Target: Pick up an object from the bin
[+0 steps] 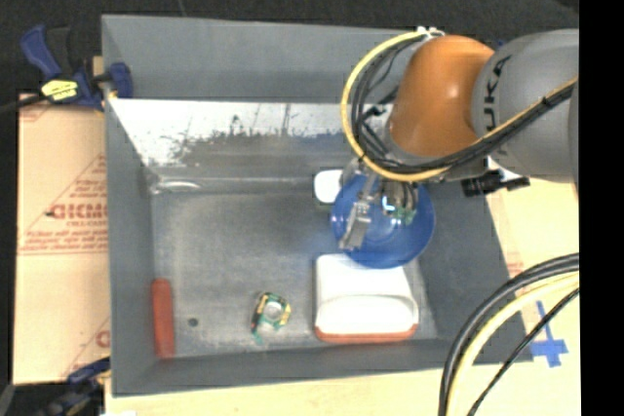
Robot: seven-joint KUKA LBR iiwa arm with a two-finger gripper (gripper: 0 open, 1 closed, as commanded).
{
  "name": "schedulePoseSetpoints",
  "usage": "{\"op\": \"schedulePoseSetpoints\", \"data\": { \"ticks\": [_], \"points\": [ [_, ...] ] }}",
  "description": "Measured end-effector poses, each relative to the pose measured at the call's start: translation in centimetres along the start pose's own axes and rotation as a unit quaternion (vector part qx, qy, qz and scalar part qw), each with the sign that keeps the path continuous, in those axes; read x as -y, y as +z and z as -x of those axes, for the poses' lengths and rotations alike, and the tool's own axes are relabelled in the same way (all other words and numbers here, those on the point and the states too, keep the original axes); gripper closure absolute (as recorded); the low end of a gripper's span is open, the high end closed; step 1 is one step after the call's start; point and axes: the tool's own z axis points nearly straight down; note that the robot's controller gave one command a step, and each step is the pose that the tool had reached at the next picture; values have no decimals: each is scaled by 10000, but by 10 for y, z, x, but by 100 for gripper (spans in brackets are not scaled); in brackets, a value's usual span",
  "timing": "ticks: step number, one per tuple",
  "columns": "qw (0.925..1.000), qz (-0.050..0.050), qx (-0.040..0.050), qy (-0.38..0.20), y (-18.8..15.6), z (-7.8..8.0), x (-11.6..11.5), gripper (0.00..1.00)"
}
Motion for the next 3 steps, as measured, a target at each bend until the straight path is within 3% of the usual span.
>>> {"op": "schedulePoseSetpoints", "data": {
  "ticks": [1,2,3],
  "points": [
    [9878,-12,-56,-1558,53,35,-6,0],
    [9998,1,34,-200,-1,-11,-5,100],
    [9998,-1,36,-204,-2,-11,-5,100]
  ]
}}
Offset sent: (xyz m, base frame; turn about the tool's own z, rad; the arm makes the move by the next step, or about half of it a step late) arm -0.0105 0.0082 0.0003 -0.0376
